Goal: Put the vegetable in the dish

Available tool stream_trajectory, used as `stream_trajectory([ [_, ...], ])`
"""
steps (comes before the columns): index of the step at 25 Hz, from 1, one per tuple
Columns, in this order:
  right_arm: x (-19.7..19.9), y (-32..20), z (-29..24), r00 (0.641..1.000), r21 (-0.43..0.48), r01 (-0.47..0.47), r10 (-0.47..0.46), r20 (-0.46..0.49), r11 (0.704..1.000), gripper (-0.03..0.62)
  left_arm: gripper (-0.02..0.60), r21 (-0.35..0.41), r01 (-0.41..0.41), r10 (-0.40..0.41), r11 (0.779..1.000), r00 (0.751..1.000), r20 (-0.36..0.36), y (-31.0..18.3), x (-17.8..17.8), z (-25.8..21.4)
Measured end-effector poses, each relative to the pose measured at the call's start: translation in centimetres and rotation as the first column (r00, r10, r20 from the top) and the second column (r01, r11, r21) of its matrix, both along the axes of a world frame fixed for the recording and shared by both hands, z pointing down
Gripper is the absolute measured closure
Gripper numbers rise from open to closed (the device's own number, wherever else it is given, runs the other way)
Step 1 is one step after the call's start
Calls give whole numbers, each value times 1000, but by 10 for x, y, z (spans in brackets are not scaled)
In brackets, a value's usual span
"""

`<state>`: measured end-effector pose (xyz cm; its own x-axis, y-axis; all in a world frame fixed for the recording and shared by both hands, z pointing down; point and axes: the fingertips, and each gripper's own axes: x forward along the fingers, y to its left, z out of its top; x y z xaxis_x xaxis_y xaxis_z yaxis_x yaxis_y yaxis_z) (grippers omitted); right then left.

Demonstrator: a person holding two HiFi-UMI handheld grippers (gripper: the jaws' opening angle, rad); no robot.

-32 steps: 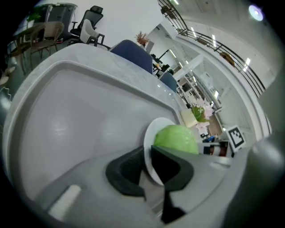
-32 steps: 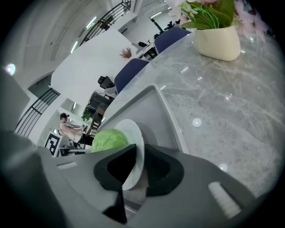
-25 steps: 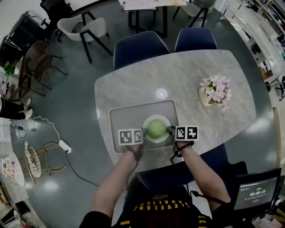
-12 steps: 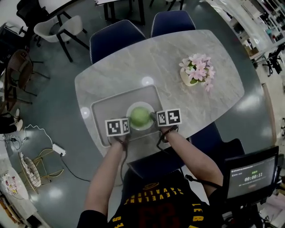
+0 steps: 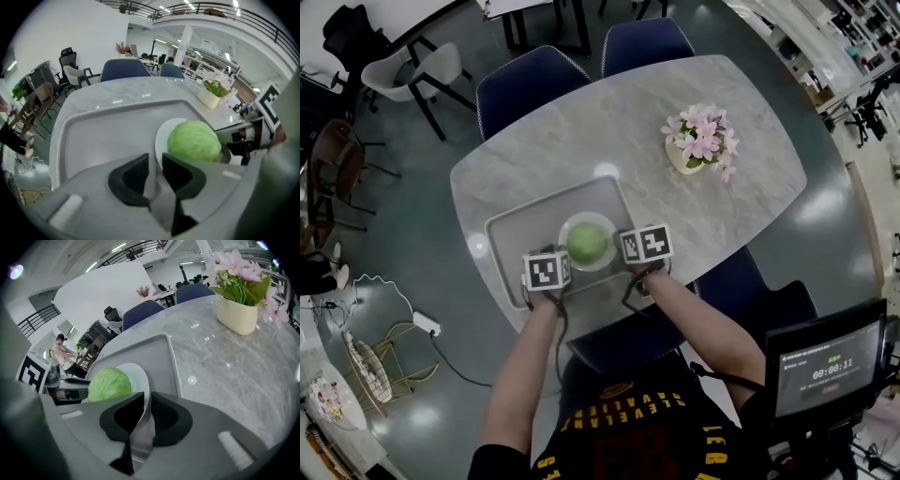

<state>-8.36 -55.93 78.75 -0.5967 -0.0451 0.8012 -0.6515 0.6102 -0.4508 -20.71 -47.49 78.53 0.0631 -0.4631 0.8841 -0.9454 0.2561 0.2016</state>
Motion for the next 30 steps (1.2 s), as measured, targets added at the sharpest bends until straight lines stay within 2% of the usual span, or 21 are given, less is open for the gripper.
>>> stream_trajectory([
  [6, 10, -2, -10, 1000, 20, -28, 28, 9, 999, 553, 531, 35, 59, -60, 998, 997, 46, 18, -9, -10],
  [8, 10, -2, -15, 998, 21, -52, 51, 45, 998, 573, 580, 91, 102, -107, 991, 993, 55, 20, -14, -19],
  [11, 6, -3, -29, 981, -17, -107, 109, 161, 994, 588, 580, 221, 151, -153, 963, 988, -8, 16, -6, -36],
  [13, 3, 1, -40, 968, -37, -110, 115, 221, 993, 588, 580, 302, 154, -132, 941, 987, -90, 16, 10, -48],
  [15, 3, 11, -50, 964, -44, -78, 86, 250, 996, 588, 580, 342, 146, -97, 928, 983, -158, 25, 25, -59],
  [21, 28, 40, -69, 954, -94, -34, 61, 294, 995, 588, 580, 337, 182, -71, 924, 946, -317, 80, 69, -68],
  [25, 35, 53, -82, 930, -69, 51, -22, 366, 996, 588, 580, 363, 158, -31, 918, 943, -333, 105, 86, -74],
  [28, 46, 80, -114, 918, 8, 162, -154, 365, 987, 588, 580, 389, 70, 63, 919, 946, -319, 137, 107, -99],
  [30, 57, 95, -135, 912, 60, 226, -233, 339, 972, 588, 580, 413, 21, 122, 910, 941, -315, 152, 119, -117],
])
